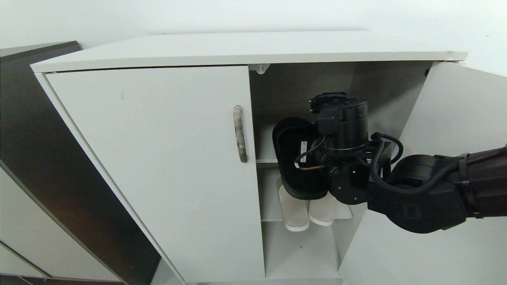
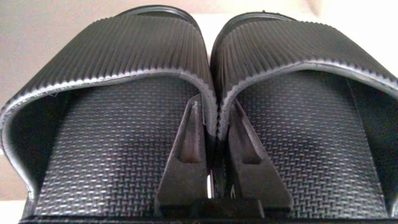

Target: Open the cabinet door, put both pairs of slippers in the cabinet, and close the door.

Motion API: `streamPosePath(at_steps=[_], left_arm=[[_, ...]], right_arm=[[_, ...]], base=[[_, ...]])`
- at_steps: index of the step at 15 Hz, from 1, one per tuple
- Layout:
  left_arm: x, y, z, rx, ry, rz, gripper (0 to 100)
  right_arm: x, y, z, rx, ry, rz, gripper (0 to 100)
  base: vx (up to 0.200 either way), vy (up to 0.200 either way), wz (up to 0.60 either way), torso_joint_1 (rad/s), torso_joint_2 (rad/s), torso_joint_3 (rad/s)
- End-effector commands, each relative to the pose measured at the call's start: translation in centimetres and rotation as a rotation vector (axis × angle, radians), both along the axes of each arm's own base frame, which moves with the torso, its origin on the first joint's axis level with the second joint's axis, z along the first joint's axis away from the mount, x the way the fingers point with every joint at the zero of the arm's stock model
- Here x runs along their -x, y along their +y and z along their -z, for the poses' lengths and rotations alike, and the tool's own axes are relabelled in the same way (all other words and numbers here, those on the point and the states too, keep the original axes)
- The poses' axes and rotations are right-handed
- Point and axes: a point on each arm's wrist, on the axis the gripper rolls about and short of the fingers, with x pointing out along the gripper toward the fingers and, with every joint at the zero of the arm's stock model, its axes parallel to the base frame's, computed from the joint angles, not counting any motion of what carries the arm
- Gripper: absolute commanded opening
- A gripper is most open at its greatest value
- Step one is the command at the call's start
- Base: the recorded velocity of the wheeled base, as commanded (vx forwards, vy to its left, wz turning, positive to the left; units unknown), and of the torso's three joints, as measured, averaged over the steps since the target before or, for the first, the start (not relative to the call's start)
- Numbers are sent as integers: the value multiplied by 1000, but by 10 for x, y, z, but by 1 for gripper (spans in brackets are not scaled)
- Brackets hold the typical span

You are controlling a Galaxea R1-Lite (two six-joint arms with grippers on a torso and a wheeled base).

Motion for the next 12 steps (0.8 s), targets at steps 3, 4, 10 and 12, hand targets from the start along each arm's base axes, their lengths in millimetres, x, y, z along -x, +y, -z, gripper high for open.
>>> streamPosePath(at_steps=[3, 4, 10, 12], left_arm=[[0, 0, 0, 1, 1, 0, 0], [0, 0, 0, 1, 1, 0, 0], [0, 0, 0, 4, 1, -2, 0], [0, 0, 0, 7, 1, -2, 0]], right_arm=[[-19, -2, 7, 29, 13, -29, 0], [-26, -1, 7, 25, 12, -34, 0], [-65, 3, -2, 13, -40, 13, 0], [-75, 5, -5, 16, -33, 17, 0]], base=[[0, 0, 0, 0, 0, 0], [0, 0, 0, 0, 0, 0], [0, 0, 0, 0, 0, 0], [0, 0, 0, 0, 0, 0]])
